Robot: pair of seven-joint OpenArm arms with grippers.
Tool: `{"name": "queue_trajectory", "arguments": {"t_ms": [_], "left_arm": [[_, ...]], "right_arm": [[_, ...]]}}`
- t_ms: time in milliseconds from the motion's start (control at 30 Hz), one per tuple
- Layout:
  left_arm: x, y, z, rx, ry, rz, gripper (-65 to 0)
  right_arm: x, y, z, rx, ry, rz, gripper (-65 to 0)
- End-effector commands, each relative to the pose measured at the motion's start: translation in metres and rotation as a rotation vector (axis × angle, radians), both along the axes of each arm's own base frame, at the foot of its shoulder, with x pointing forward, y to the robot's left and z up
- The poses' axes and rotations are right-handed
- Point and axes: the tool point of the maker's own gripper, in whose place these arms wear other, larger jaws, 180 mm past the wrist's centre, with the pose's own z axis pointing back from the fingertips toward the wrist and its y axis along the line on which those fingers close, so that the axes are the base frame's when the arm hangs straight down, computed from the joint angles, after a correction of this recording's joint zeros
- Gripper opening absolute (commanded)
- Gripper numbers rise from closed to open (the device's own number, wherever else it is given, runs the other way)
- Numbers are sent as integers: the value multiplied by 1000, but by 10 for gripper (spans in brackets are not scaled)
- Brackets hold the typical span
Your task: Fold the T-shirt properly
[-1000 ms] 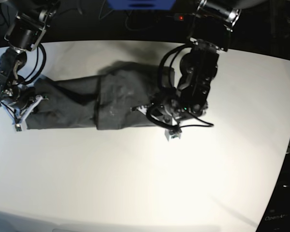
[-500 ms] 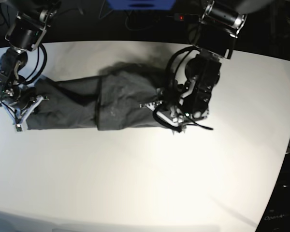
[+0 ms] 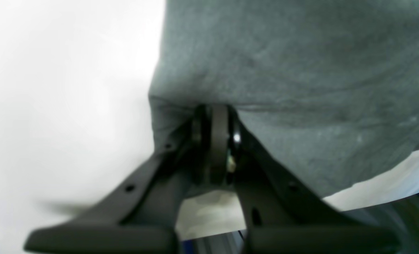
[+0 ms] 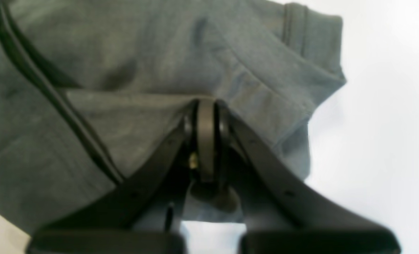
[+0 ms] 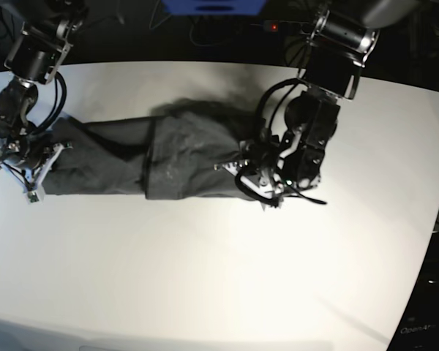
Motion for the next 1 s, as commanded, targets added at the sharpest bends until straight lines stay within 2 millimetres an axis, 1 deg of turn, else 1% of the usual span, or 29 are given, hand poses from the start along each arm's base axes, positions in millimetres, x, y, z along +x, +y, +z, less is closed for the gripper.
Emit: {"name": "queue_trajectory", "arguments": {"t_ms": [0,133,200,367,433,533,600,667,700,767,867,900,967], "left_arm": [[4,24,-8,97,-33,19,-618],[-5,22,-11,91,-18,16,-618],[-5,21,-11,90,-18,16,-618],[-14,19,-16,84,0,14,-618],[-15,19,-17,84,3,14,-618],[-27,23,-24,92,26,16,-618],[-28,27,-26,100,29,20,-618],[-27,36,-28,105,22,51,-618],[-29,40,-30,108,25,65,-618],[-29,46,-31,110,23,87,-618],[-30,48,-32,112,27,92,-618],[-31,48,-33,112,28,92,-618],[-32,48,-34,114,33,92,-618]], "right_arm": [[-16,-23,2,-94,86,-15,-647],[-1,-28,31,-151,7,-3,-649],[-1,-28,44,-188,-24,12,-649],[6,-1,72,-276,-90,145,-649],[9,10,86,-307,-130,189,-649],[8,14,108,-352,-183,209,-646],[8,9,113,-372,-185,211,-644],[13,5,116,-375,-191,203,-643],[12,0,116,-378,-181,185,-643],[9,-16,116,-381,-141,120,-643],[17,-33,118,-366,-103,40,-638],[17,-36,115,-357,-85,21,-624],[21,-41,110,-334,-50,-9,-559]]}}
